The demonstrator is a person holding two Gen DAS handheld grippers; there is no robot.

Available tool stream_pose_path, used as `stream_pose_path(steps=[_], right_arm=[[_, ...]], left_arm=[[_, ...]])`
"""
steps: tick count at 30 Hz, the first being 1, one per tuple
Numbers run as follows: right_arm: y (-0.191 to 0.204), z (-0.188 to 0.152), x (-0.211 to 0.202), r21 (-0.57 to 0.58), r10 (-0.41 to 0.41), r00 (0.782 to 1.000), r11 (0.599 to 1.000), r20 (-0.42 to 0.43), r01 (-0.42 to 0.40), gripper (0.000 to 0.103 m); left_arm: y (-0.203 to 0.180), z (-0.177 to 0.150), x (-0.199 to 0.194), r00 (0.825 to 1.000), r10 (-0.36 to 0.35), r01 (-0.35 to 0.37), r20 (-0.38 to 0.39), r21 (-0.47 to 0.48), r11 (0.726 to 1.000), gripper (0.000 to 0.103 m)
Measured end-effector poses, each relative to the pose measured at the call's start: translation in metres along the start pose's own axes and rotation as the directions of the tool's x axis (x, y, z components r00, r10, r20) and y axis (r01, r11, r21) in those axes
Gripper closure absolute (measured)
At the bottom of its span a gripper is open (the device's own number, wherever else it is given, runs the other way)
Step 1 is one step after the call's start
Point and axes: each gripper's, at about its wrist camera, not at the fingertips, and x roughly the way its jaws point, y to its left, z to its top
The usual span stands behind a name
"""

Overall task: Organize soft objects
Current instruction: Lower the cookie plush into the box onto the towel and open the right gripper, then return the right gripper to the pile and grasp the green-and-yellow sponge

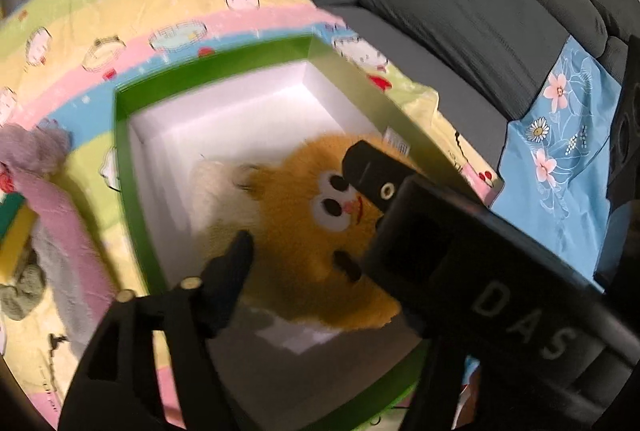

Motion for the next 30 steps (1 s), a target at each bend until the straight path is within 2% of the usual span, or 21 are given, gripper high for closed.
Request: stream_pose_path(steps=[1,2,7,10,14,17,20,23,24,27,30], right_arm=[[0.002,0.0,-0.006,-0.005,-0.001,1.0,1.0,0.025,0.001,0.013],[0.003,0.0,-0.012,-0.006,-0.005,0.999,1.0,0.054,0.005,0.011],[0.006,0.001,-0.028,-0.019,0.015,0.991,1.0,0.129,-0.013,0.01],[0.014,-0.001,-0.035,-0.057,0.059,0.985,0.997,0.159,-0.051,0.008],[0.036,-0.01,-0.049,-0.118,0.113,0.972,0.989,0.207,-0.09,0.002],[0.057,-0.018,-0.053,-0.174,0.182,0.963,0.973,0.2,-0.148,0.001],[0.08,-0.029,-0.052,-0.228,0.247,0.954,0.952,0.17,-0.206,0.001],[0.105,-0.045,-0.048,-0.312,0.335,0.936,0.906,0.11,-0.287,0.001],[0.114,-0.05,-0.046,-0.336,0.357,0.93,0.889,0.087,-0.31,0.001],[0.136,-0.065,-0.035,-0.363,0.385,0.923,0.862,0.018,-0.353,0.001],[0.156,-0.081,-0.015,-0.364,0.375,0.926,0.857,-0.045,-0.365,0.001]], left_arm=[[0.0,-0.001,-0.006,1.0,0.011,-0.011,0.019,0.007,1.0,0.026],[0.001,-0.002,-0.014,0.999,0.016,-0.016,0.044,0.013,1.0,0.025],[0.009,-0.008,-0.046,0.993,0.017,-0.02,0.115,0.022,1.0,0.015],[0.018,-0.016,-0.066,0.986,0.054,-0.056,0.16,0.011,0.998,0.015],[0.046,-0.034,-0.092,0.977,0.077,-0.069,0.198,-0.051,0.996,0.015],[0.079,-0.052,-0.109,0.969,0.128,-0.101,0.211,-0.136,0.986,0.015],[0.117,-0.074,-0.125,0.954,0.212,-0.165,0.212,-0.219,0.962,0.015],[0.159,-0.101,-0.142,0.919,0.318,-0.243,0.233,-0.302,0.922,0.015],[0.177,-0.111,-0.146,0.905,0.363,-0.283,0.22,-0.324,0.903,0.015],[0.228,-0.14,-0.154,0.882,0.444,-0.354,0.158,-0.398,0.846,0.015],[0.265,-0.17,-0.159,0.877,0.464,-0.357,0.123,-0.48,0.801,0.015]])
